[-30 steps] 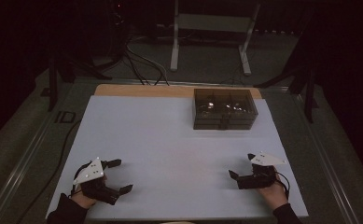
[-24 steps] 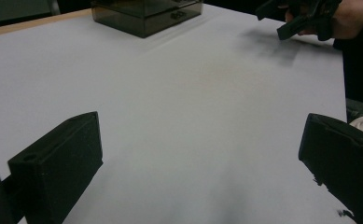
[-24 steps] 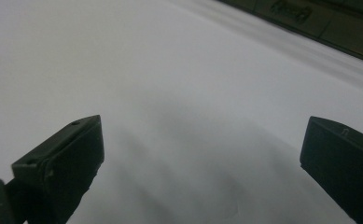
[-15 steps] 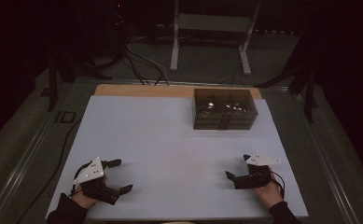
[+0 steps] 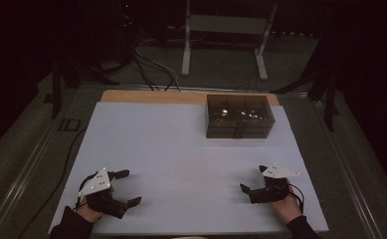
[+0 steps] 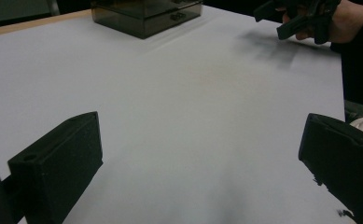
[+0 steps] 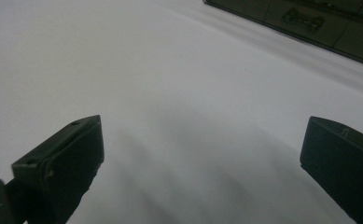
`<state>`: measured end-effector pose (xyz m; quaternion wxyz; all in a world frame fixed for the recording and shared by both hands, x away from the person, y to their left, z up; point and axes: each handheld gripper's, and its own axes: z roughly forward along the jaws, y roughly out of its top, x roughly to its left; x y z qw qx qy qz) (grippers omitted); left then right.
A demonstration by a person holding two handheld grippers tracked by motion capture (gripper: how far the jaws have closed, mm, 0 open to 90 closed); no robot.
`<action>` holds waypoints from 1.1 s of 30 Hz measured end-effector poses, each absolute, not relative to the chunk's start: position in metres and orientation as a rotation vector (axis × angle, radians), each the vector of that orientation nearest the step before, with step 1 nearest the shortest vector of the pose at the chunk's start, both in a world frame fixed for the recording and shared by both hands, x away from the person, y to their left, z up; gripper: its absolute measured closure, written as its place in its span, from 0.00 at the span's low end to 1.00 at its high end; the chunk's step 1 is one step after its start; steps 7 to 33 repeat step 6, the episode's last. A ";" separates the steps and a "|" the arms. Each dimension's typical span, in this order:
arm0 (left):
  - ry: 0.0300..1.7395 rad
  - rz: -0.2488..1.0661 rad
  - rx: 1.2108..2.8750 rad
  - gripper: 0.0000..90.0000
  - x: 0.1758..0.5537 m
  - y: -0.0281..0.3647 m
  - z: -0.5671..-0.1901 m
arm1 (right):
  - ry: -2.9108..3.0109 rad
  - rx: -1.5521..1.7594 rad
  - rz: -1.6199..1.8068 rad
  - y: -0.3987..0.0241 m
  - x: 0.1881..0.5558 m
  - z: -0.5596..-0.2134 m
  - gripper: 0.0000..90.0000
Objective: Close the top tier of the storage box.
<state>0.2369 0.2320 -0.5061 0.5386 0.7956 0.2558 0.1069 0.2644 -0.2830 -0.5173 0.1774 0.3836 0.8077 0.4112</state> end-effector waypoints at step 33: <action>0.607 0.254 1.892 0.01 0.237 0.232 -0.506 | 2.291 1.099 1.163 -0.284 0.265 -0.518 0.00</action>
